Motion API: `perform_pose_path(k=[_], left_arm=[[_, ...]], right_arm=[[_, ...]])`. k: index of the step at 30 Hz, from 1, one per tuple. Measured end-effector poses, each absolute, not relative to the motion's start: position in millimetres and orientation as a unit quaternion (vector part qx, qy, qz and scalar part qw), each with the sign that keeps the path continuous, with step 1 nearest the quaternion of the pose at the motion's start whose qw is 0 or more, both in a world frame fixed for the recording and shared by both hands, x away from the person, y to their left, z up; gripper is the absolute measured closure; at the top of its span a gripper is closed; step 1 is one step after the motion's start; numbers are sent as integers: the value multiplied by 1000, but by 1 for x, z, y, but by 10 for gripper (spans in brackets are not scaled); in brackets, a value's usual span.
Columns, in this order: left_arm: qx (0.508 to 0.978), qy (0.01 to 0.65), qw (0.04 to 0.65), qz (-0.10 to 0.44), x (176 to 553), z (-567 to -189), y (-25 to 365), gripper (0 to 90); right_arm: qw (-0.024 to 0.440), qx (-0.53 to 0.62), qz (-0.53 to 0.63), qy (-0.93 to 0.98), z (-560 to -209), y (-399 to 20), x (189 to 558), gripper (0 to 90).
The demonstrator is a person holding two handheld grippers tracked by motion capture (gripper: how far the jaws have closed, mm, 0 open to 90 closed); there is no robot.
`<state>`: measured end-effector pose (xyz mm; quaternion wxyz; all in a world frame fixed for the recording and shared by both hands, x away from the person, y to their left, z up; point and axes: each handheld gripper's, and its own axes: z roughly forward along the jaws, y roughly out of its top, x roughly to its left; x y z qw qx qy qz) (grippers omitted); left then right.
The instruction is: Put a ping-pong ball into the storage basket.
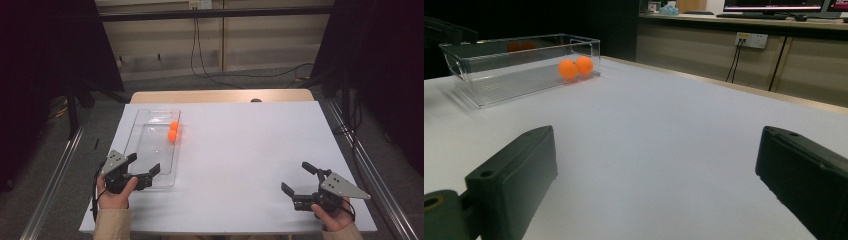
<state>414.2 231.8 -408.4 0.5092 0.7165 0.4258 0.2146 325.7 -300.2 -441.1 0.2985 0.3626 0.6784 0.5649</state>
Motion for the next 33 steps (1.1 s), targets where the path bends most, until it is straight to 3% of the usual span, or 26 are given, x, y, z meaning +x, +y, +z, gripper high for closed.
perform_pose_path(k=[33], left_arm=[[703,409,531,236,406,-416,230,40]], right_arm=[[298,362,565,679,-441,-300,325,27]])
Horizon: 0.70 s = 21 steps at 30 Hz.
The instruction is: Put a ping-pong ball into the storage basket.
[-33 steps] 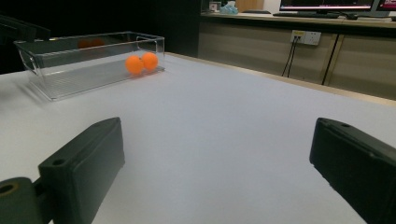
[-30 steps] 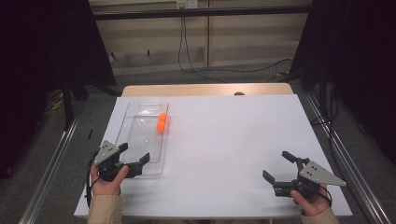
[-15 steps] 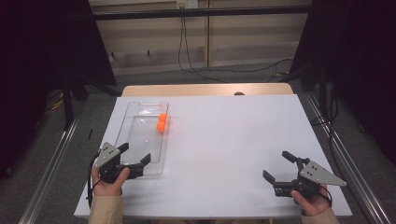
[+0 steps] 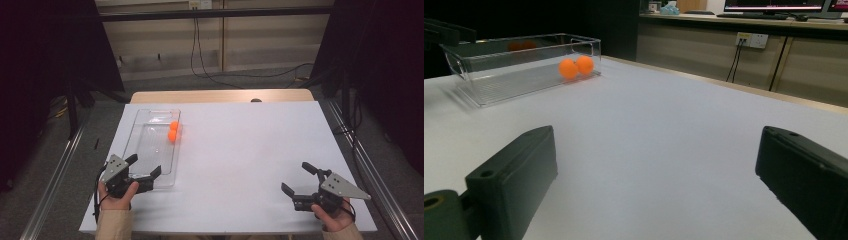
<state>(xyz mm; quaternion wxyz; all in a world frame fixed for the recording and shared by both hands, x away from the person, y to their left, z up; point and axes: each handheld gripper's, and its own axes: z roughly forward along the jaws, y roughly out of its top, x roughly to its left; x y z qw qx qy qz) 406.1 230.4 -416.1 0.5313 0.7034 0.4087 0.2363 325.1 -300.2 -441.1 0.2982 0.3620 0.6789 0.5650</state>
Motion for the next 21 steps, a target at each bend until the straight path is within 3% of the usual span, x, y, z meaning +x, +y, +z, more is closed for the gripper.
perform_pose_path(k=[21], left_arm=[[695,403,544,244,402,-418,233,36]], right_arm=[[300,359,564,680,-441,-300,325,29]])
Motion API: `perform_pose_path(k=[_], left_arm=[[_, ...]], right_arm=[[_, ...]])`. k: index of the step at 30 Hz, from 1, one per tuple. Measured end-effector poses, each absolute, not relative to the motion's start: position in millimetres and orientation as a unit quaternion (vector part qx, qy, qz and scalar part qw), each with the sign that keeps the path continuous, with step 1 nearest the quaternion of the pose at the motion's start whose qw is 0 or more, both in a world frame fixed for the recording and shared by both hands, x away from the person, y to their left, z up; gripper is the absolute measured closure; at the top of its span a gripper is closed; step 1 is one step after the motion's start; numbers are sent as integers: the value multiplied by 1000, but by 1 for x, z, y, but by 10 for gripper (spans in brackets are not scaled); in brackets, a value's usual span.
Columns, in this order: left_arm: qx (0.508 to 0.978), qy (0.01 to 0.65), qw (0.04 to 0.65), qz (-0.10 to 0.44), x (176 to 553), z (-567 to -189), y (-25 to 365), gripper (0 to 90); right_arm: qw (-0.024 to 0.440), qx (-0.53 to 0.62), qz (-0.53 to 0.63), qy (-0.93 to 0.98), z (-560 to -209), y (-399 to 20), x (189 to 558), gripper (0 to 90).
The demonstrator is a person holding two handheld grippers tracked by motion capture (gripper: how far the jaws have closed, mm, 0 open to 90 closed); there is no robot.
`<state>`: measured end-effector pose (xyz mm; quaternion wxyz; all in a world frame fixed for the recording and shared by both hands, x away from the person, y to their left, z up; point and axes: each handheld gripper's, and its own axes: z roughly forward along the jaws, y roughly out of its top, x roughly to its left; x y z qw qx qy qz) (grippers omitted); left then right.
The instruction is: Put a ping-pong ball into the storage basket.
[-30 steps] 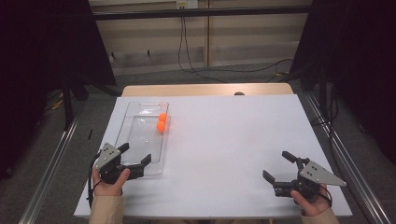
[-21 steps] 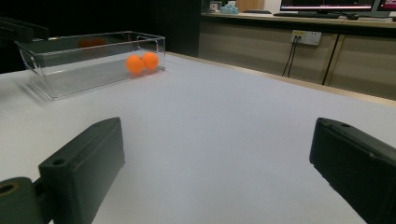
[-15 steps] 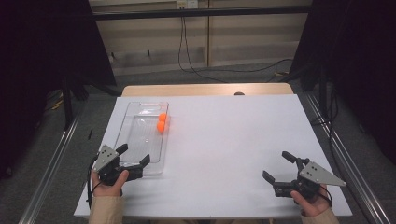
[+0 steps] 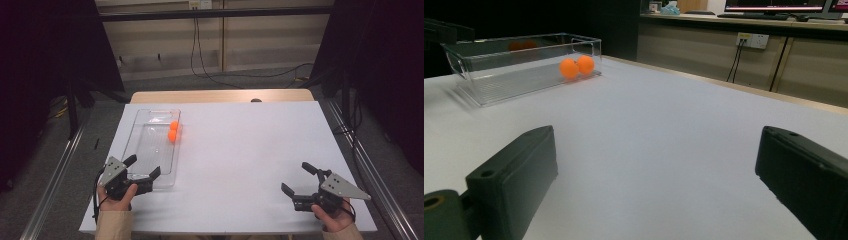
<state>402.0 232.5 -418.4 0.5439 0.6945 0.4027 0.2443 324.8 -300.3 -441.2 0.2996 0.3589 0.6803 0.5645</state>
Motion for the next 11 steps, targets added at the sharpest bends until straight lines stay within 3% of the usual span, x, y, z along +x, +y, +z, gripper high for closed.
perform_pose_path(k=[11], left_arm=[[692,403,547,246,401,-419,232,36]], right_arm=[[300,361,562,681,-441,-301,325,29]])
